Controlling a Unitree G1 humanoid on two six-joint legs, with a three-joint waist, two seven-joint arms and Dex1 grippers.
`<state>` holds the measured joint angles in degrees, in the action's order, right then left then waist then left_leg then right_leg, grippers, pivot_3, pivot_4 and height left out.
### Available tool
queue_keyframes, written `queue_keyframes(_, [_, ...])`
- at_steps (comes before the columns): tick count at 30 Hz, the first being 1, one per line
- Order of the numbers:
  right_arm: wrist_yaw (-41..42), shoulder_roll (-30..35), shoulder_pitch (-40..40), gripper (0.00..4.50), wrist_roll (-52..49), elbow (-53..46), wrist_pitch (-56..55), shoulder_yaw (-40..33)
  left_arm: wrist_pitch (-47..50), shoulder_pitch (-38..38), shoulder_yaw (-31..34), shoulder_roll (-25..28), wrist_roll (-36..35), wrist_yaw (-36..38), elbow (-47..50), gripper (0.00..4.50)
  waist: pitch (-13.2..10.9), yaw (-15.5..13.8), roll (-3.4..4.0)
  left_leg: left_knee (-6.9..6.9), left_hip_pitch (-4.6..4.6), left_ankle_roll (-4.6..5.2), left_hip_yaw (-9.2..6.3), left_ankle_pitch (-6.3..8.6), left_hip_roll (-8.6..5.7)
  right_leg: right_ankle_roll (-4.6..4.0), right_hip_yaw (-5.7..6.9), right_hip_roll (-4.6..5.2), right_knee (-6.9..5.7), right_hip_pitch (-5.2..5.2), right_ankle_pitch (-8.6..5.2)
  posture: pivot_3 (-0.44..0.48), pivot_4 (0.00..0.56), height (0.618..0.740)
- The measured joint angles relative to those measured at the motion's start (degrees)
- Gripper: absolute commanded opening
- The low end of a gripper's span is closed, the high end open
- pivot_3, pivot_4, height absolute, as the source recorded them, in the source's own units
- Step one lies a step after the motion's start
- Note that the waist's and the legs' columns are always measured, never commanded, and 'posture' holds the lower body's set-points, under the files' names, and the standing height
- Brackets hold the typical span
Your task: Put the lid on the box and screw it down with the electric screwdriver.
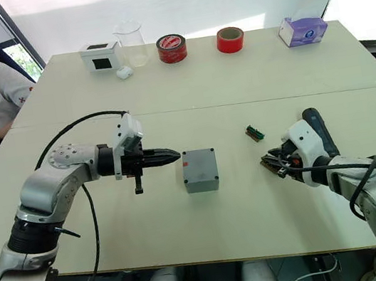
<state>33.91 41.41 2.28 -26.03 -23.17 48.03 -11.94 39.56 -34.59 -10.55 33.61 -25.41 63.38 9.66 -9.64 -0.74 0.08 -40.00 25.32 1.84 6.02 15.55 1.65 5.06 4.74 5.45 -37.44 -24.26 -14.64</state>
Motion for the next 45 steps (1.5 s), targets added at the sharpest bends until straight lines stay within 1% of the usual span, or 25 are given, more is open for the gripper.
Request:
queue_keyframes(20, [0.11,-0.19,-1.53,1.22,-0.88,0.03,-0.23,0.00,-0.22,0.02,-0.51,-0.04,0.71,-0.10,0.00,0.00,0.00,-0.01,0.00,0.00,0.00,0.02,0.00,0.01,0.00,0.00,0.00,0.00,0.00,0.00,0.00,0.000,0.150,0.715])
queue_keyframes(22, [0.10,-0.20,-1.53,0.70,-0.71,0.17,-0.39,0.00,-0.22,0.02,-0.51,-0.04,0.74,-0.12,0.00,0.00,0.00,-0.01,0.00,0.00,0.00,0.02,0.00,0.01,0.00,0.00,0.00,0.00,0.00,0.00,0.00,0.000,0.150,0.715])
queue_keyframes(45, [-0.08,-0.99,-1.44,0.70,-0.89,0.47,-0.79,0.00,-0.90,0.07,-2.02,-0.02,1.18,-0.03,0.00,0.00,0.00,-0.01,0.00,0.00,0.00,0.03,0.00,0.02,0.00,0.00,0.00,0.00,0.00,0.00,0.00,0.000,0.150,0.715])
